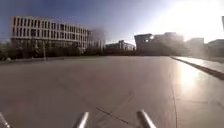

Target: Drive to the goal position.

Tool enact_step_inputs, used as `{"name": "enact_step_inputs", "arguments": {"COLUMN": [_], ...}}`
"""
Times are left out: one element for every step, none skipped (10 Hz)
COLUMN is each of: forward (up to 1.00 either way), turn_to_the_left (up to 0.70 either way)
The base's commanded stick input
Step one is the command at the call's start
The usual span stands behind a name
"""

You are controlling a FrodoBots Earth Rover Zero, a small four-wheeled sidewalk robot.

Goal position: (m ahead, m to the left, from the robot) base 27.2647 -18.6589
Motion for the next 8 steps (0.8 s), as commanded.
{"name": "enact_step_inputs", "arguments": {"forward": [1.0, 1.0, 1.0, 1.0, 1.0, 1.0, 1.0, 1.0], "turn_to_the_left": [0.0, 0.0, 0.0, 0.0, 0.0, 0.0, 0.0, 0.0]}}
